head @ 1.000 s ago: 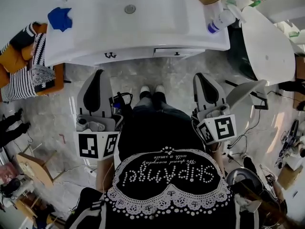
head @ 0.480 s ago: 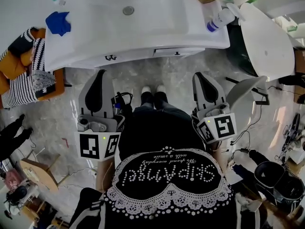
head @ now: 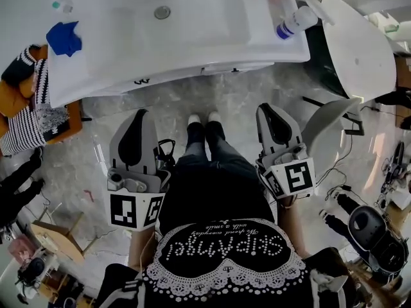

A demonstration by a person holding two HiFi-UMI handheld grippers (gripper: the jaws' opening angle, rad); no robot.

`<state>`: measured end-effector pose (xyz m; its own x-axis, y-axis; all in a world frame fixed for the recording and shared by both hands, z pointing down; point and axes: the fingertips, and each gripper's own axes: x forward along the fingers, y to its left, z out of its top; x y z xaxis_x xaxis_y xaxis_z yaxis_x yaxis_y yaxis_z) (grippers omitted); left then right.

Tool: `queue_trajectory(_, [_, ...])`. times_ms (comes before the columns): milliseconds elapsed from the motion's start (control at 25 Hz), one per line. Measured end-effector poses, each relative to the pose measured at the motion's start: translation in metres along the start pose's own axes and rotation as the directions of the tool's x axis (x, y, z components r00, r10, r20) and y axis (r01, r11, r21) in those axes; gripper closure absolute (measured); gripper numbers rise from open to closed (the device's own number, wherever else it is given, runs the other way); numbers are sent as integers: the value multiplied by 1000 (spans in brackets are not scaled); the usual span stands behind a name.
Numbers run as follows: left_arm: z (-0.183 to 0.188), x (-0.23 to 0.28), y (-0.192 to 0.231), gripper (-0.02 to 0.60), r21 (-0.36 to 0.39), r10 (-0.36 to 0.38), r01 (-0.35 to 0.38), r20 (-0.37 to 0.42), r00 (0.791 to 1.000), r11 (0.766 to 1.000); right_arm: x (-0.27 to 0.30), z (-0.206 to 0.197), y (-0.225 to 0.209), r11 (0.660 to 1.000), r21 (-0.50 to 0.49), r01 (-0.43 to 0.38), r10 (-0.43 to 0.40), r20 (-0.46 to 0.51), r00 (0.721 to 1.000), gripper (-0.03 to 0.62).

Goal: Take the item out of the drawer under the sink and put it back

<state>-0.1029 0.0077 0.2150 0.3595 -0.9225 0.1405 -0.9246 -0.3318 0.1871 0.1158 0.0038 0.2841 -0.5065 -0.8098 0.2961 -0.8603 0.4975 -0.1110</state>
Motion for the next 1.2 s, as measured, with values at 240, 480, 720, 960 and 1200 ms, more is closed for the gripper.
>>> queue_trajectory(240, [-32, 0, 9, 577, -20, 11, -12, -68, 998, 1000, 23, -37, -6, 1000, 8, -3, 4, -69, 998, 572])
queue_trajectory(480, [-60, -4, 7, 577, -74, 4, -11, -98, 995, 997, 48, -77, -12, 1000, 19, -5, 8, -131, 991, 571])
queue_trajectory(720, [-92, 0, -1, 577, -153, -32, 14, -118, 992, 988, 81, -118, -21, 1000, 16, -2, 5, -166, 986, 539])
queue_trajectory(960, [-125, 6, -1, 577, -169, -39, 14, -150, 988, 986, 106, -170, -43, 998, 26, 54, -48, -219, 975, 505])
queue_trajectory(1200, [-151, 8, -5, 577, -184, -60, 23, -202, 978, 983, 121, -213, -60, 994, 39, 105, -90, -279, 956, 497])
